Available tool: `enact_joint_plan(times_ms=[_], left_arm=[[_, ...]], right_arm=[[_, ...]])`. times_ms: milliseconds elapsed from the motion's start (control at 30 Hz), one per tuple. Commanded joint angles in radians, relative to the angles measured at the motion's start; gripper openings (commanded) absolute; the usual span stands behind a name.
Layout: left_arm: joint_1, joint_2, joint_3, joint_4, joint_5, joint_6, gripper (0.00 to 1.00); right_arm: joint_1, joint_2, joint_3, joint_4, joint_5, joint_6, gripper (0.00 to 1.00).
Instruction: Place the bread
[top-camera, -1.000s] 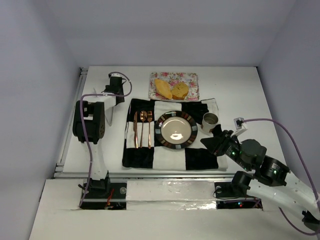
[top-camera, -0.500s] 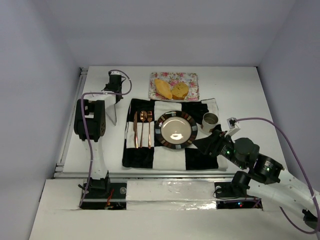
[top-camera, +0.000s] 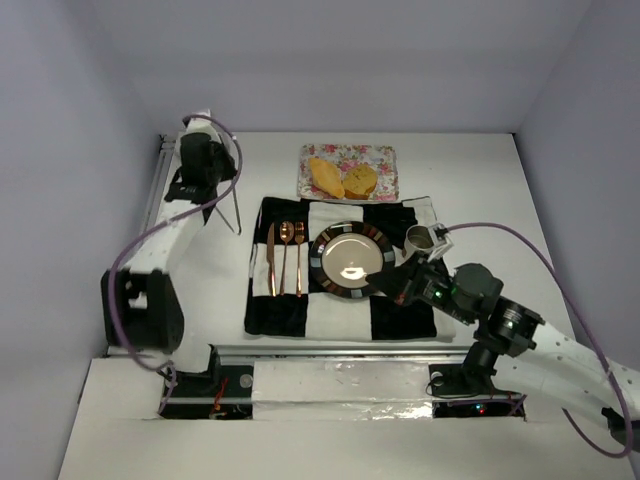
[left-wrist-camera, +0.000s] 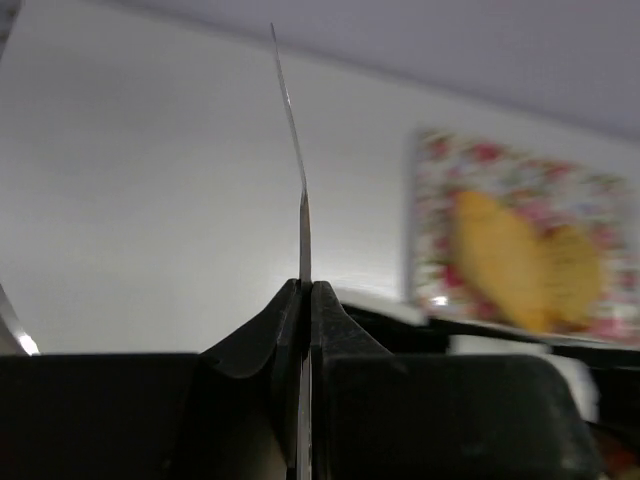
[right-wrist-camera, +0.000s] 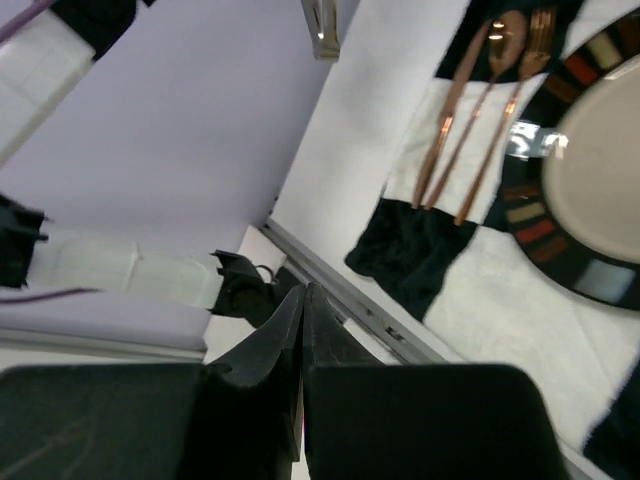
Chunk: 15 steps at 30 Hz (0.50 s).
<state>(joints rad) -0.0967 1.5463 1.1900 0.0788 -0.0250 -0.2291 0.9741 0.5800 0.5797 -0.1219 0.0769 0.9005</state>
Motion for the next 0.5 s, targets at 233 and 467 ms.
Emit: enact_joint_plan(times_ms=[233,467], left_arm=[[0.002,-0.501,-0.381,0.511,0.684,-0.615,0.00],[-0.017,-0.678,-0.674,1.152,0.748,-1.103,0.00]], right_arm=[[-0.002,0.302,0.097,0.544,-0.235,0.029,0.73],[-0.002,0.546,0.160,0.738,-0.221,0.024,1.00]])
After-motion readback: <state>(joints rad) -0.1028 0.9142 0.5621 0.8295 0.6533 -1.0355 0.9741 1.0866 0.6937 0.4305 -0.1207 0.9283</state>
